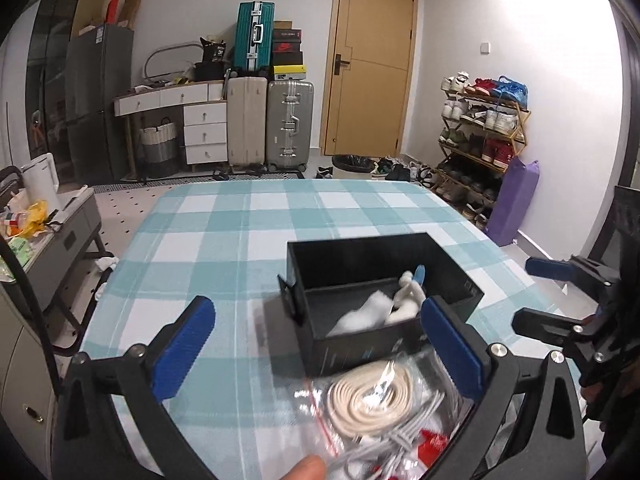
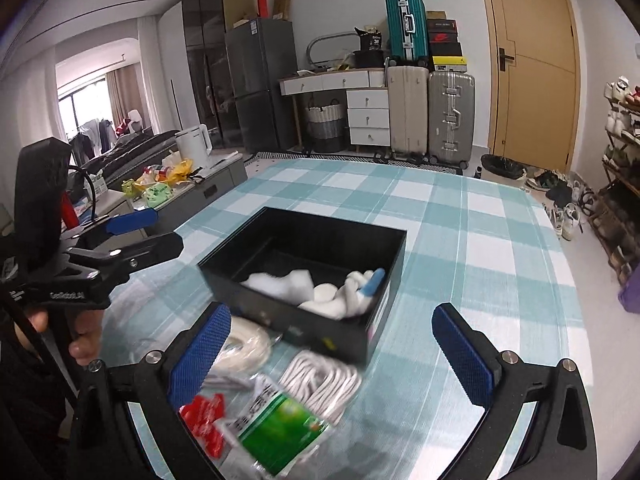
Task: Organize soft objects
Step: 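Release both items in the box and withdraw both tools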
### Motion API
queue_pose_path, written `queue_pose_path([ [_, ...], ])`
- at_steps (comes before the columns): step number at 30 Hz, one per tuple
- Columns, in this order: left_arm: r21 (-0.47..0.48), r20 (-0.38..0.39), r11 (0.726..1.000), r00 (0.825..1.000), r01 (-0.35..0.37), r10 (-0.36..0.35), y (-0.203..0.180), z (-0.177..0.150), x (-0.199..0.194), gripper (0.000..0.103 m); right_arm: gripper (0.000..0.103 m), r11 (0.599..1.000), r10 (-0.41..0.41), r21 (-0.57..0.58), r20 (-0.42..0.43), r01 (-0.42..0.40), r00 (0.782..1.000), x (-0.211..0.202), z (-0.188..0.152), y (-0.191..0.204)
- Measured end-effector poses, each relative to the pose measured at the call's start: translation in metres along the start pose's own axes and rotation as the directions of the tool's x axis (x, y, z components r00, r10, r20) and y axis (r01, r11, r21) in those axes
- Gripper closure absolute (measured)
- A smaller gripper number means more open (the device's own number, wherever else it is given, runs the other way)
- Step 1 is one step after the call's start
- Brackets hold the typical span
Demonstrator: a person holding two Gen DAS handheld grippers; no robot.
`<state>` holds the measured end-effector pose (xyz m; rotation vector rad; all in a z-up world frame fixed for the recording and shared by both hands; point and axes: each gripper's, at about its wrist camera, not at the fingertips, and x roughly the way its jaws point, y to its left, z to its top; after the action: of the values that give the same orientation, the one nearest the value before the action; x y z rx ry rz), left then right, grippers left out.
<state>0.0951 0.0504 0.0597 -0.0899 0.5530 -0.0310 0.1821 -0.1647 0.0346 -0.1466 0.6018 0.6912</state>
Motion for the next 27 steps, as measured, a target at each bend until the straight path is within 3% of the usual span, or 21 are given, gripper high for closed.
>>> queue_pose_path([
  [12,0.025,-0.034,0.999,0.999,0.031,-0.030,-0.003,-0.032,-0.023,0.000,0.001,1.000,-0.002,0.013,-0.003,0.002,1.000,-0.026,-0.038,0.025],
  [17,0.045,-0.077,0.998,0.996,0.053,-0.049,-0.008,-0.038,-0.024,0.000,0.001,1.000,-0.011,0.004,-0.030,0.011,0.999,-0.028,-0.050,0.032],
  [27,0.064,-0.083,0.996,0.995,0.060,-0.055,-0.018,-0.054,-0.030,0.000,0.001,1.000,-0.013,0.023,-0.090,0.015,0.996,-0.026,-0.079,0.035],
])
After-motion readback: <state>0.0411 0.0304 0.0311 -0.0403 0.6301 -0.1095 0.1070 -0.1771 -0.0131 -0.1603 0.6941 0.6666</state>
